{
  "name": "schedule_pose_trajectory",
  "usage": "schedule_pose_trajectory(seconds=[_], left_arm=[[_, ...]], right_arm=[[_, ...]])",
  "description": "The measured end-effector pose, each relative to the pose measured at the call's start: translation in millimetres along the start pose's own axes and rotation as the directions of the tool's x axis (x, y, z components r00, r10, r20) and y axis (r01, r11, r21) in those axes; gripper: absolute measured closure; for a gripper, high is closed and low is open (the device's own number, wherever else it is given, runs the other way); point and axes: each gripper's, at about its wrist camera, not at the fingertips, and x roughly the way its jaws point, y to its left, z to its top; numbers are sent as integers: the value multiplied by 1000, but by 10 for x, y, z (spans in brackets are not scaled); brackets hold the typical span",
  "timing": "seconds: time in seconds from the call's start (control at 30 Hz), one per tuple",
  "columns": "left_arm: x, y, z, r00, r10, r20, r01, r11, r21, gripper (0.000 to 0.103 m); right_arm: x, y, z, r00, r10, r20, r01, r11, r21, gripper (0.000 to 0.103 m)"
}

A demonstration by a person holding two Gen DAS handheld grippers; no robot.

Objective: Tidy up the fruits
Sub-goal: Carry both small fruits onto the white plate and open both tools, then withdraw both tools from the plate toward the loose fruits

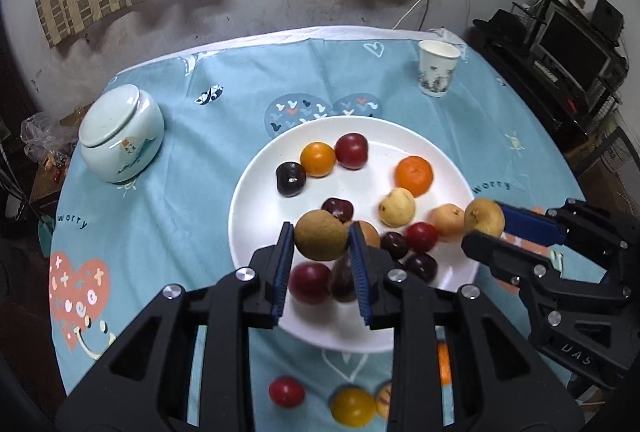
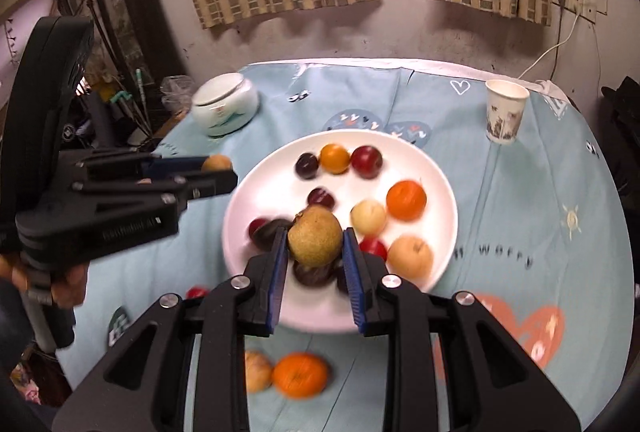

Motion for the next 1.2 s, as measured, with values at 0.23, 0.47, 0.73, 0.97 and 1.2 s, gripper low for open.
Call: schedule_pose_trajectory(seconds=[0.23, 0.47, 0.73, 0.97, 1.2], left_arm=[[453, 75, 67, 998, 22, -55, -24, 999, -23, 69], [517, 109, 93, 999, 28, -33, -29, 999, -25, 50], [357, 87, 23, 999, 43, -11, -43, 999, -29, 44], [5, 15, -101, 998, 49, 25, -49, 998, -27, 35], [-479, -51, -279, 995, 45, 88, -42, 999, -27, 31]], right_arm=[[564, -225, 333, 999, 7, -46, -6, 999, 32, 75], [910, -353, 390, 995, -12, -99, 15, 1000, 23, 71], [765, -375, 247, 995, 11, -96, -5, 998, 66, 71], [352, -306, -77, 996, 47, -73, -37, 991, 130, 71], [-266, -174, -399, 997, 73, -18, -68, 981, 184, 71]])
